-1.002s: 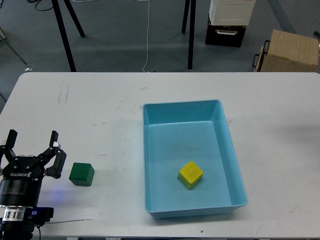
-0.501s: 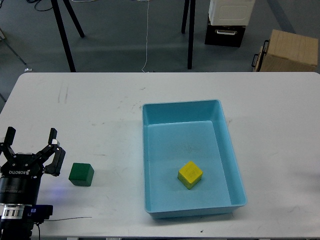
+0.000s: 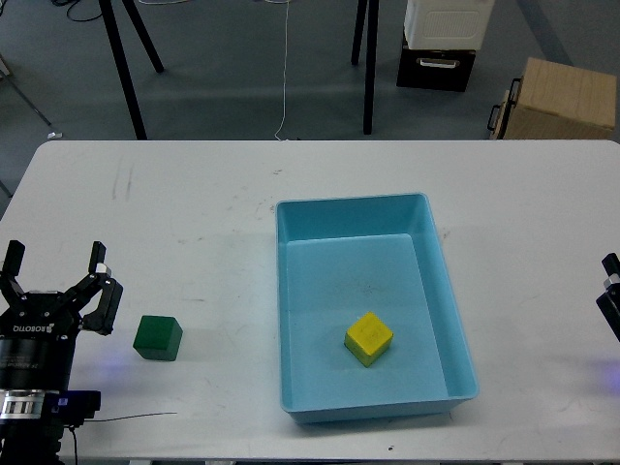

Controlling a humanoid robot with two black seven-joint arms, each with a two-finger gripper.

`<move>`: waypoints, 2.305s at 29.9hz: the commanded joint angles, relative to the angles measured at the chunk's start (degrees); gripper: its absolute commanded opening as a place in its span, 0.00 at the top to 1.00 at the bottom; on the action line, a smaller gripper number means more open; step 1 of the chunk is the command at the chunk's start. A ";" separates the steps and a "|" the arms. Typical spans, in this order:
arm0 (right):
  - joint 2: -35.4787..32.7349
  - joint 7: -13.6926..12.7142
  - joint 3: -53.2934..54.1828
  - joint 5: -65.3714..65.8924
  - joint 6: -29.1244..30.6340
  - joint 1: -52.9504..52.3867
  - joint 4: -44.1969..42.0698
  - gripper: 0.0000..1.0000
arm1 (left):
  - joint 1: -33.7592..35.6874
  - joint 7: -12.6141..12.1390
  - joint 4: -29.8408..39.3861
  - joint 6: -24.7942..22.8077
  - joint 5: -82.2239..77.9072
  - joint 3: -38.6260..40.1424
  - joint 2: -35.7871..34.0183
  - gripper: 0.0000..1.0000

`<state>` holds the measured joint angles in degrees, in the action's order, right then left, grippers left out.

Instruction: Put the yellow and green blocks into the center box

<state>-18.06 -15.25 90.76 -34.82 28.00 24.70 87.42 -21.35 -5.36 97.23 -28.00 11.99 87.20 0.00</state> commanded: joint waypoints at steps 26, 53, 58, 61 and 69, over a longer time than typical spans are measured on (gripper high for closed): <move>0.75 0.66 1.00 0.02 0.00 1.76 0.12 0.00 | 4.48 2.99 3.93 0.00 0.93 7.37 -37.58 0.00; 0.83 0.66 2.93 0.02 0.00 1.84 -0.50 0.00 | 92.95 -0.88 -6.79 0.00 -30.88 -84.09 -62.59 0.00; 0.92 0.66 2.76 0.10 0.00 1.76 -0.58 0.00 | 108.60 -2.64 -13.28 0.00 -32.38 -102.11 -53.65 0.00; 0.84 0.66 3.02 0.10 0.00 1.76 -0.58 0.00 | 113.63 -3.07 -18.64 0.00 -34.22 -113.27 -44.68 0.00; 0.75 0.57 3.37 0.10 0.00 2.11 -0.58 0.00 | 120.85 -3.52 -14.45 0.00 -43.09 -131.57 -37.97 0.00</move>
<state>-17.30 -14.66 94.10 -34.71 28.00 26.58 86.83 98.45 -8.61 80.46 -27.99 -28.39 -38.19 -39.07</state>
